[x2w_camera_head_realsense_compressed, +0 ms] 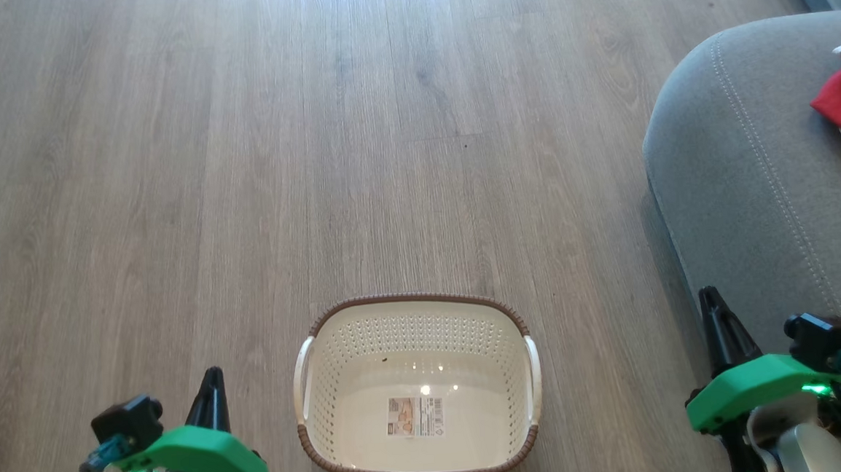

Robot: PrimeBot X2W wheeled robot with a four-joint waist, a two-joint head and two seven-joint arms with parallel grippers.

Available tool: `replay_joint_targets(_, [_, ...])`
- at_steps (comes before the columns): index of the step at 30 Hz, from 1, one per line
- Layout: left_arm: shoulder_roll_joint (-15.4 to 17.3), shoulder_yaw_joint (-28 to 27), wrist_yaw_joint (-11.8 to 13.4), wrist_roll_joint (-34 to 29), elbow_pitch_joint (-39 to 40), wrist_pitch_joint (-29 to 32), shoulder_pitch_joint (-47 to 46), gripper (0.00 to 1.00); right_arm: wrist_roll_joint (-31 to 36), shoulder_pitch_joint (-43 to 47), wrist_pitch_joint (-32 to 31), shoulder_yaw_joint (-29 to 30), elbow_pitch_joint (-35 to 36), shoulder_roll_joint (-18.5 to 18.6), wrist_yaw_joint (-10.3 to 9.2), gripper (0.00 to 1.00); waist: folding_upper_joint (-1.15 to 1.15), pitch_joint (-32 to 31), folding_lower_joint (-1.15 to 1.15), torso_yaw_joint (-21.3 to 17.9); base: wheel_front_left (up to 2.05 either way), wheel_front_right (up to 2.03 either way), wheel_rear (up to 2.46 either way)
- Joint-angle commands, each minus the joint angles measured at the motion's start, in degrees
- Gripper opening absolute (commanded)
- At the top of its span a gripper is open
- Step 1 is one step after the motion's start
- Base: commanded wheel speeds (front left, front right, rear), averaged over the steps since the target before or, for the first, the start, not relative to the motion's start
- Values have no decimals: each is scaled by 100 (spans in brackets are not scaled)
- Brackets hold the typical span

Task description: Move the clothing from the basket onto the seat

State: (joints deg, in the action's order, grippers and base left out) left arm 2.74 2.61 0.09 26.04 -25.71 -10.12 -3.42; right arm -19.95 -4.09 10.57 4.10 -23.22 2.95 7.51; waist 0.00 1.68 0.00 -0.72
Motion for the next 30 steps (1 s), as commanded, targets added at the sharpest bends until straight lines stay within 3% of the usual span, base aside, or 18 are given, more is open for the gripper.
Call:
replay_joint_targets(1, [18, -110, -55, 202, 227, 30, -239, 0, -224, -214, -40, 22, 238, 6, 0, 0, 0, -3, 0, 1, 0, 0, 0])
replay_joint_targets(30, [17, -343, -260, 2071, 502, 505, -250, 0, -2265, -212, -525, 86, 437, 2, -1, 0, 0, -46, 0, 22, 0, 0, 0])
